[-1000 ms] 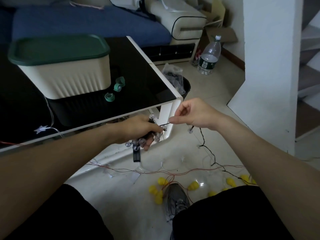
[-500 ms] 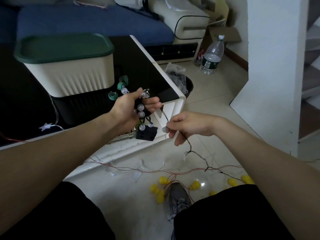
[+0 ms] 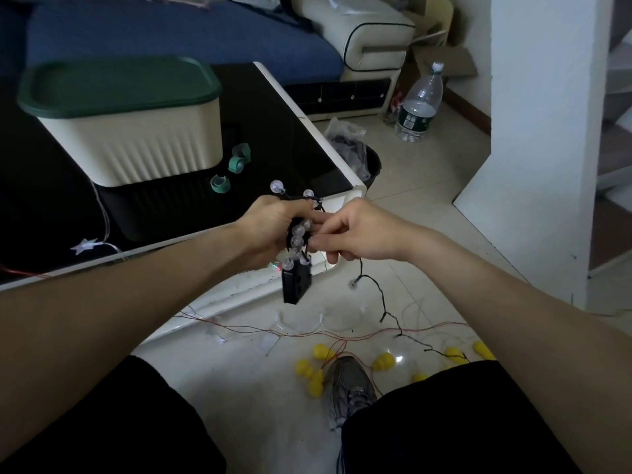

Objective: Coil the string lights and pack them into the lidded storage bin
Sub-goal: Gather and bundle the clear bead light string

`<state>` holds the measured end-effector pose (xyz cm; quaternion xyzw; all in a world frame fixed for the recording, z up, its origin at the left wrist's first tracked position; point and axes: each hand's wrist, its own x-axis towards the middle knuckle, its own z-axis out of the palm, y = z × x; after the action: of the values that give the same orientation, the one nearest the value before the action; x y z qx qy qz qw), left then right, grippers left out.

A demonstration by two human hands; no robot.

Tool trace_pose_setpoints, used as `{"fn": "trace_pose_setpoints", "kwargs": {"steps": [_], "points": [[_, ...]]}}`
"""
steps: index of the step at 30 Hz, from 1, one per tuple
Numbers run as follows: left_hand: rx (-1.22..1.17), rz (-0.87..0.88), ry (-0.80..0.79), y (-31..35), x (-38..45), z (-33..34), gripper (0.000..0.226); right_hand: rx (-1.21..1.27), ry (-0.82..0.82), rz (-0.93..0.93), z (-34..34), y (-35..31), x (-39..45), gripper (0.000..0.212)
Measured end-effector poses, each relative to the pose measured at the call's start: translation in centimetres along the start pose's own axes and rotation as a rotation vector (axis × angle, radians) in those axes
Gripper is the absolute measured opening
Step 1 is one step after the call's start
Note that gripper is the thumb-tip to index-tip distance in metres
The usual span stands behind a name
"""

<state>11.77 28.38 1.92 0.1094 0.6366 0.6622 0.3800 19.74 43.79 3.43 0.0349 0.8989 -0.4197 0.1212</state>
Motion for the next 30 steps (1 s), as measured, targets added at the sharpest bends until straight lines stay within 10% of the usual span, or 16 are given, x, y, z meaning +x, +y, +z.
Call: {"fn": "trace_pose_setpoints", "kwargs": {"steps": [9, 19, 30], "points": [[-0.154, -0.046, 0.111, 0.4, 0.7, -1.2, 0.021, -0.077, -0.024, 0.101, -0.7, 0.5, -0.3, 0.025], [0.052, -0.124, -0.255, 1.1, -1.2, -1.2, 0.039, -0.060, -0.160, 0.413, -0.3, 2.0, 0.0, 0.019], [0.023, -0.068, -0.174, 1.5, -1.3, -1.3, 0.040, -0.105, -0.180, 0.492, 0.7, 1.7, 0.9, 0.018]]}}
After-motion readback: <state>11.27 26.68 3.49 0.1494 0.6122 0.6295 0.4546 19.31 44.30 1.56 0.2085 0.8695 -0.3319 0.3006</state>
